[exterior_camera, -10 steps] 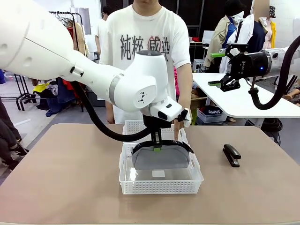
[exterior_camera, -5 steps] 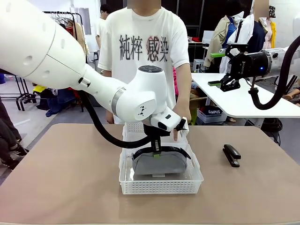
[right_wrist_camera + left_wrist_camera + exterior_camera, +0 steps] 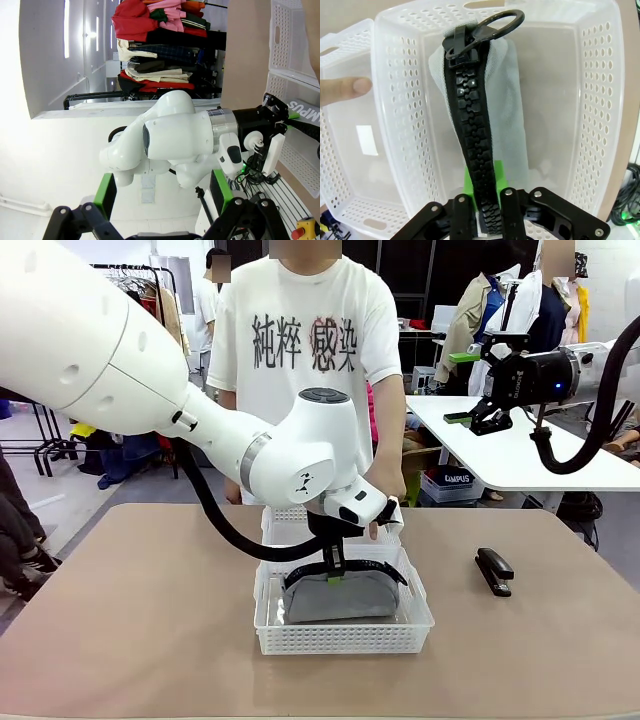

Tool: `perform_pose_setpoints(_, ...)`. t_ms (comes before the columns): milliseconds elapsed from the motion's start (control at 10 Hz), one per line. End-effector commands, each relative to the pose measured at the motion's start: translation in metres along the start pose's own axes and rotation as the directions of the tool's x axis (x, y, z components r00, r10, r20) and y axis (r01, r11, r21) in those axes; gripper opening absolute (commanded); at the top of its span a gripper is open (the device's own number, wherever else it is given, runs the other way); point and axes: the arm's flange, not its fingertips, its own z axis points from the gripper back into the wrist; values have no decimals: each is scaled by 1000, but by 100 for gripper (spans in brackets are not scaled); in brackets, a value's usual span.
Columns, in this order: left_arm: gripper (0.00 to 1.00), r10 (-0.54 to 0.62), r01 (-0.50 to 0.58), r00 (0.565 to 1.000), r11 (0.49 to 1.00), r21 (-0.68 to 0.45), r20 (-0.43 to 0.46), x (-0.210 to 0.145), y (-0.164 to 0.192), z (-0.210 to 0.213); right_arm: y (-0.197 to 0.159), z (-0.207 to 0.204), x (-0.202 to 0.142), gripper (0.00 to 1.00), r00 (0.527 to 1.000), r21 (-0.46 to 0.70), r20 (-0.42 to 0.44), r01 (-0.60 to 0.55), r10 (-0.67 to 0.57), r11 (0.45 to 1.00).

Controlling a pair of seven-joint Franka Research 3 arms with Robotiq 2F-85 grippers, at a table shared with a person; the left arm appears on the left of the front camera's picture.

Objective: Distribute items into two baskets.
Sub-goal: Place the picked Pencil pouch into the Organizing basket as instructed by the person.

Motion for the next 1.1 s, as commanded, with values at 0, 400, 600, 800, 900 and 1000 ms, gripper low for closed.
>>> perform_pose_setpoints(0, 60, 33, -33, 999, 999, 12, -19, -4, -1, 6, 2, 1, -1, 100, 1000, 0, 2, 4, -4, 1000)
perform_pose_setpoints(400, 100, 52, -52, 999, 998, -24, -17, -8, -2, 22, 2, 1, -1, 100, 1000, 0, 2, 4, -4, 1000)
perform_pose_setpoints(600, 100, 40, -41, 999, 999, -31, -14, -10, -3, 31, 2, 1, -1, 100, 1000, 0, 2, 4, -4, 1000)
perform_pose_setpoints(800, 100, 23, -24, 1000, 998, -53, -16, -11, -4, 39, 2, 1, -1, 100, 1000, 0, 2, 4, -4, 1000)
perform_pose_setpoints(900, 100, 10, -11, 1000, 999, -53, -22, -13, -2, 42, 2, 1, -1, 100, 1000, 0, 2, 4, -4, 1000)
perform_pose_setpoints(1000, 100, 8, -9, 1000, 999, -53, -20, -13, -1, 45, 2, 1, -1, 100, 1000, 0, 2, 4, -4, 1000)
